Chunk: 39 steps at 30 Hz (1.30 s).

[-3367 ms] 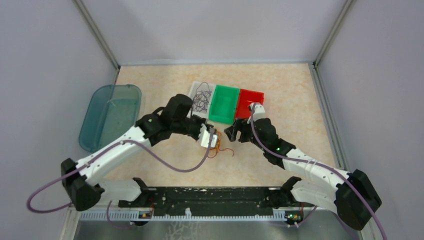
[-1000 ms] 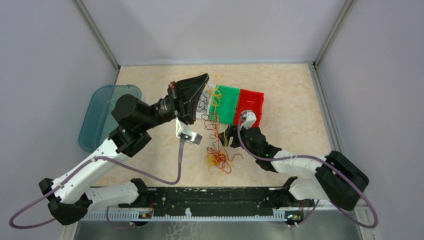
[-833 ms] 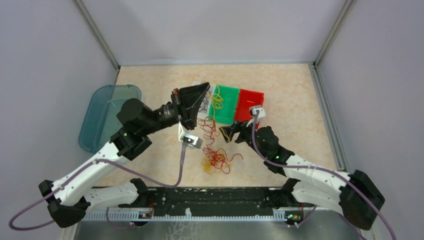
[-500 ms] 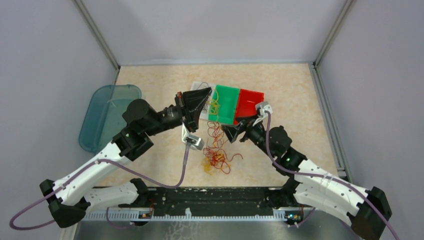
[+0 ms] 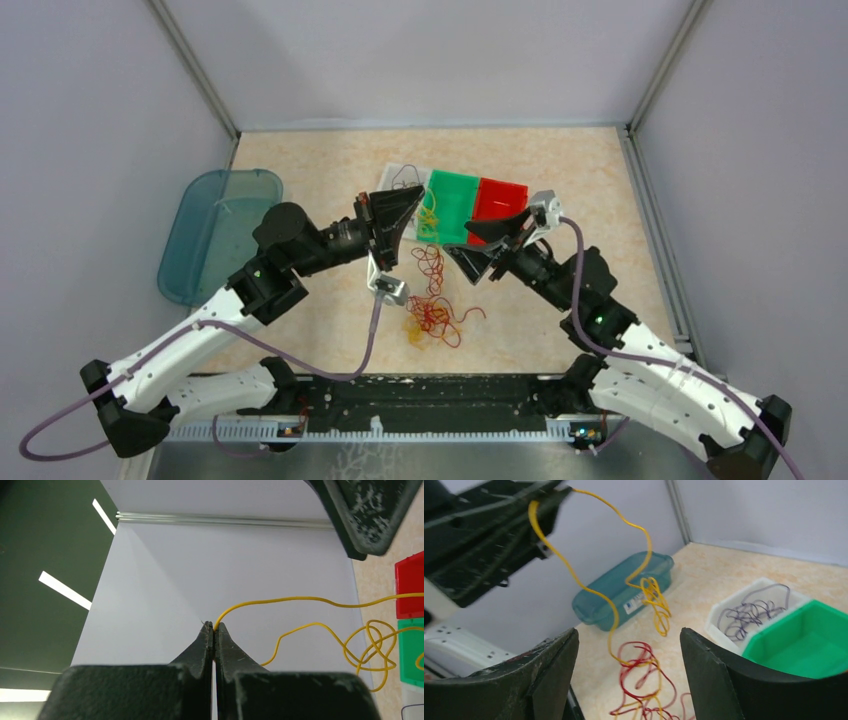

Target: Untangle the cables

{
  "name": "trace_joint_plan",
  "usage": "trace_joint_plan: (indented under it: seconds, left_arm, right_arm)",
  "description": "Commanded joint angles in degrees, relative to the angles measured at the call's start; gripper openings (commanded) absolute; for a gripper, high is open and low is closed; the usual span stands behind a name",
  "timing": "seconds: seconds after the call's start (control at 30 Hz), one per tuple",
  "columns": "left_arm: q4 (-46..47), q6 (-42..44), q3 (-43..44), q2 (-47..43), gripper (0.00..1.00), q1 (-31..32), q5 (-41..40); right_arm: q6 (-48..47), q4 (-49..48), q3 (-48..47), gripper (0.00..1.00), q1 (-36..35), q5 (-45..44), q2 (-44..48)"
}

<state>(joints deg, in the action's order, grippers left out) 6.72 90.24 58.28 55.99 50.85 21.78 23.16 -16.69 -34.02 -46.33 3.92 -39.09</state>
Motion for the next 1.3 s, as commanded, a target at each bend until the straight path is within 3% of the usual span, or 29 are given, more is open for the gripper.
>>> trace_joint_plan:
  seconds: [0.0, 0.67, 1.0, 1.27]
  left_arm:
    - [-0.65, -0.25, 0.03, 0.11, 0.0, -0.14, -2.06]
    - [-2.05, -0.59, 2.1, 0.78, 0.0, -0.14, -1.55]
    - [-1.0, 0.57, 6.61, 3.62, 0.0, -0.13, -1.65]
    - [0.37, 1.7, 9.2, 5.31, 0.0, -0.11, -2.03]
  right_arm:
    - [2.24, -4.52, -4.21, 0.73, 0.18, 9.7, -0.36]
    - [12.5, -20.39, -10.55, 0.6, 0.01, 21.29, -18.08]
    - [17.7, -27.94, -5.27, 0.52, -1.45, 19.23, -23.68]
    - [19.64, -32.41, 0.33, 0.38, -2.26, 15.12, -28.29]
